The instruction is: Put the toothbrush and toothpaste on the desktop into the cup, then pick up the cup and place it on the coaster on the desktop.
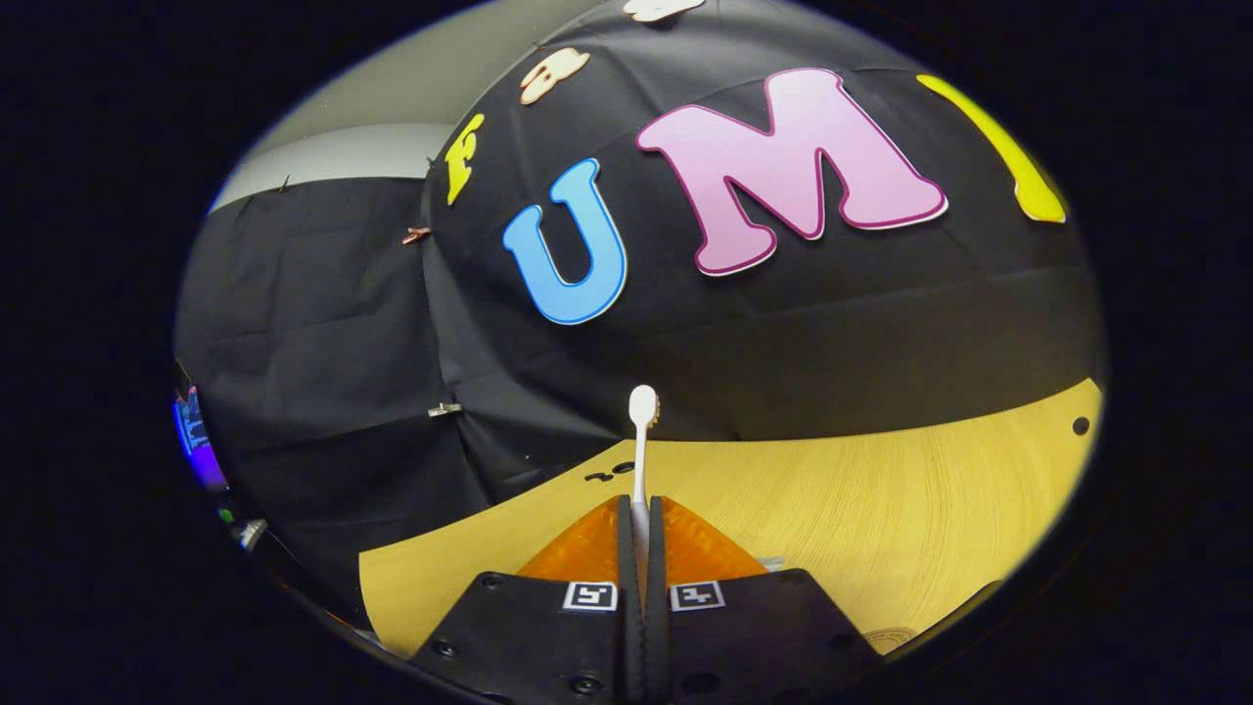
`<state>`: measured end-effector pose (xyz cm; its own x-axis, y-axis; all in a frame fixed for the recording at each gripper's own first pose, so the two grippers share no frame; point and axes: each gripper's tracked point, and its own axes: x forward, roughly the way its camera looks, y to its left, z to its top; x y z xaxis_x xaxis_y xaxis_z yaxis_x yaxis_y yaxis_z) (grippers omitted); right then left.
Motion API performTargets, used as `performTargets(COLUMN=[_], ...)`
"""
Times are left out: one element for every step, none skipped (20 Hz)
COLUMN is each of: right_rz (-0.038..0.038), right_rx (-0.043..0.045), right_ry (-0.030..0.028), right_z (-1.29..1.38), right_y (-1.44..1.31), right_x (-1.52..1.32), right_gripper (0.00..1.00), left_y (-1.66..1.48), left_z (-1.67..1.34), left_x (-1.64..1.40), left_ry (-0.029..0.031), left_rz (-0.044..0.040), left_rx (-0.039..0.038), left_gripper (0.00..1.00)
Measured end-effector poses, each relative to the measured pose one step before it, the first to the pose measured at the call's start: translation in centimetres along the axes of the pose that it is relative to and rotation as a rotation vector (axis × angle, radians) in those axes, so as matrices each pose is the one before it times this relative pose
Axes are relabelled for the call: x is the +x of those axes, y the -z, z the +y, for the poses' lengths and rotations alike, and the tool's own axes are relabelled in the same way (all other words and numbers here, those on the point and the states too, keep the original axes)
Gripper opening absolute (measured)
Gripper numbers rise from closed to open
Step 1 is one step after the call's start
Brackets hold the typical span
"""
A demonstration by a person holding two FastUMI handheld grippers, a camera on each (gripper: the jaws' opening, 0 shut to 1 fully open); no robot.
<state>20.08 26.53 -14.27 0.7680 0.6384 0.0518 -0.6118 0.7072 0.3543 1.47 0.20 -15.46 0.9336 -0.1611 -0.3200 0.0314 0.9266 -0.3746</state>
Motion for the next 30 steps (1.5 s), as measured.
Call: performTargets(right_rz=[0.00347,0.001,0.00281,0.00266,0.00172,0.00194,0.00117,0.00186,0.00296,0.00256,0.00498,0.00305,0.00489,0.00603,0.00384,0.00452,0.00405,0.00148,0.00117,0.00134,0.00353,0.00502,0.00506,0.00522,0.00535,0.00711,0.00605,0.00593,0.00925,0.01266], right_rx=[-0.01365,-0.01002,-0.00568,-0.00589,-0.00471,-0.0076,-0.00594,-0.00431,-0.00614,-0.00796,-0.00585,-0.00513,-0.00573,-0.00743,-0.00785,-0.01024,-0.00621,0.00176,0.00593,0.00483,0.00771,0.01049,0.012,0.00979,0.00759,0.01078,0.01204,0.01487,0.01953,0.02421], right_ry=[-0.0012,-0.0012,0.0006,-0.00038,0.00005,0.00006,-0.00102,0.00235,0.00436,0.00513,0.00224,0.00358,-0.00028,0.00015,-0.00656,-0.00532,0.00006,0.00318,0.00762,0.01114,0.00989,0.00262,-0.00004,-0.0007,-0.00489,-0.00487,-0.00442,0.00091,0.00079,0.0055], right_z=[-0.019,0.015,-0.035,0.04,0.034,-0.043,0.033,-0.002,-0.024,-0.055,0.04,0.017,0.015,0.018,0.135,0.166,-0.065,-0.014,-0.13,-0.148,-0.195,-0.072,0.025,0.115,0.227,0.115,0.174,-0.017,-0.017,-0.096], right_y=[-0.015,0.034,-0.043,0.124,0.062,-0.062,-0.034,0.085,-0.004,0.133,-0.038,-0.029,0.014,0.206,-0.097,0.064,-0.04,0.037,-0.147,0.09,-0.013,-0.273,-0.075,0.019,-0.188,-0.235,-0.07,-0.199,-0.006,0.176], right_x=[0.017,0.037,-0.015,-0.101,-0.032,-0.068,-0.046,-0.061,-0.07,0.109,-0.004,-0.096,-0.023,-0.014,-0.045,-0.096,-0.122,-0.027,-0.183,-0.145,-0.287,-0.296,-0.331,-0.462,-0.662,-0.645,-0.812,-0.84,-0.803,-0.667], right_gripper=[0.05,0.05,0.05,0.05,0.05,0.06,0.06,0.06,0.06,0.08,0.08,0.09,0.09,0.1,0.1,0.1,0.11,0.11,0.11,0.13,0.15,0.22,0.25,0.15,0.35,0.27,0.63,0.34,0.53,0.58], left_y=[0.283,0.166,0.311,0.082,0.196,0.099,0.096,-0.041,0.182,0.071,0.113,0.113,0.138,-0.119,0.063,-0.085,-0.015,0.04,0.075,-0.095,-0.318,-0.277,-0.006,-0.139,-0.067,-0.126,-0.011,-0.13,-0.126,-0.083], left_z=[0.018,0.069,0.053,0.098,0.083,0.009,-0.069,-0.046,0.009,-0.111,-0.077,-0.046,-0.081,-0.08,-0.082,-0.171,-0.102,-0.16,-0.059,-0.015,0.05,-0.042,-0.195,0.004,-0.072,-0.127,0.051,0.124,0.158,0.218], left_x=[-0.157,-0.176,-0.12,-0.135,-0.058,-0.134,-0.002,-0.019,0.12,0.023,0.086,0.074,0.05,0.049,-0.01,0.002,0.132,-0.009,0.052,0.047,0.388,0.141,0.156,0.083,0.196,0.234,0.47,0.452,0.543,0.573], left_ry=[-0.00261,-0.00339,-0.00281,-0.00657,-0.00414,-0.00188,0.00005,-0.00085,-0.00052,0.00307,0.00309,0.00128,0.00071,-0.0003,0.00188,0.00524,0.00647,0.00867,0.00123,0.00193,-0.00021,-0.00324,-0.00001,0.00034,0.00607,0.00587,0.00719,0.00616,0.00327,0.00582], left_rz=[0.00314,0.00054,0.00016,-0.00027,0.00129,-0.00069,-0.00096,0.00016,0.00009,0.00027,0.00034,0.0009,0.00048,0.00042,-0.00106,0.00118,0.00311,0.00698,0.00687,0.00584,0.00842,0.00509,0.00616,0.00441,0.0106,0.01347,0.01732,0.01778,0.01595,0.02012], left_rx=[-0.00784,-0.00663,-0.00322,-0.00115,-0.00152,-0.00179,-0.0003,0.00083,-0.00049,-0.00388,-0.00603,-0.0063,-0.0047,-0.00305,-0.00216,-0.00173,-0.00027,0.00016,0.00133,0.0021,0.00365,0.00729,0.01004,0.01191,0.01329,0.01632,0.01833,0.01927,0.02007,0.02037], left_gripper=[0.61,0.61,0.61,0.61,0.61,0.61,0.6,0.61,0.61,0.61,0.61,0.61,0.6,0.61,0.61,0.61,0.61,0.61,0.6,0.61,0.61,0.61,0.61,0.61,0.61,0.61,0.61,0.61,0.61,0.61])
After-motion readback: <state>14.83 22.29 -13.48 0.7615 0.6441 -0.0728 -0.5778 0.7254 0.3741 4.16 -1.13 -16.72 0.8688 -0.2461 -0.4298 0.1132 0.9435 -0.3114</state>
